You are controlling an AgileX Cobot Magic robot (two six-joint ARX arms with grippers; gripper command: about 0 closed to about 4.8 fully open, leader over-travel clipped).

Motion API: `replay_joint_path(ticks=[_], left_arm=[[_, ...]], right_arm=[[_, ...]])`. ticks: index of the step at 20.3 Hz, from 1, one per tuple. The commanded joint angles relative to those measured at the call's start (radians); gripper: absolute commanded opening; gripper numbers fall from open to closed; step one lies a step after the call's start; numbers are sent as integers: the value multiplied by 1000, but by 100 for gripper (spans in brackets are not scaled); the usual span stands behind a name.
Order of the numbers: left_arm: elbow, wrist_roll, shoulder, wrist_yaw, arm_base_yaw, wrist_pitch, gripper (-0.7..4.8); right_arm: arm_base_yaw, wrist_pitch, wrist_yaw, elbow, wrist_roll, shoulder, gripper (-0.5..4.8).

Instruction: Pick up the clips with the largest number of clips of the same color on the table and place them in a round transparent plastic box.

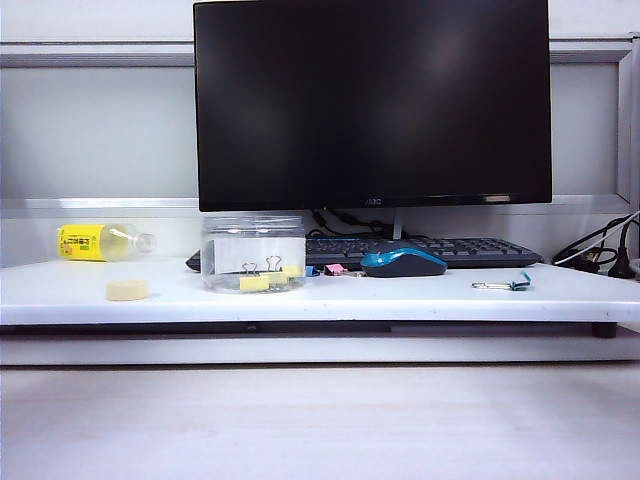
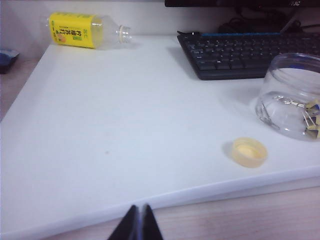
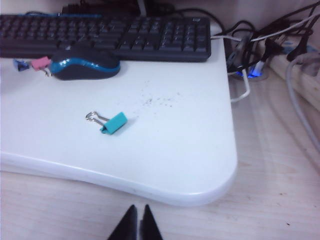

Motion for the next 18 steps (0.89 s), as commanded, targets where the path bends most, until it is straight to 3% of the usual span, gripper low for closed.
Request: replay_joint_path(ticks=[1,10,18], left_arm=[[-3,0,0,5,-1,-18,21],[-3,1,0,5,-1,-18,21],[-3,1,0,5,-1,-18,21]], right_arm=[[-55,-1,2,0,0,-6,22],[-200,-1,2,0,0,-6,22],[-216,-1,2,0,0,-6,22]])
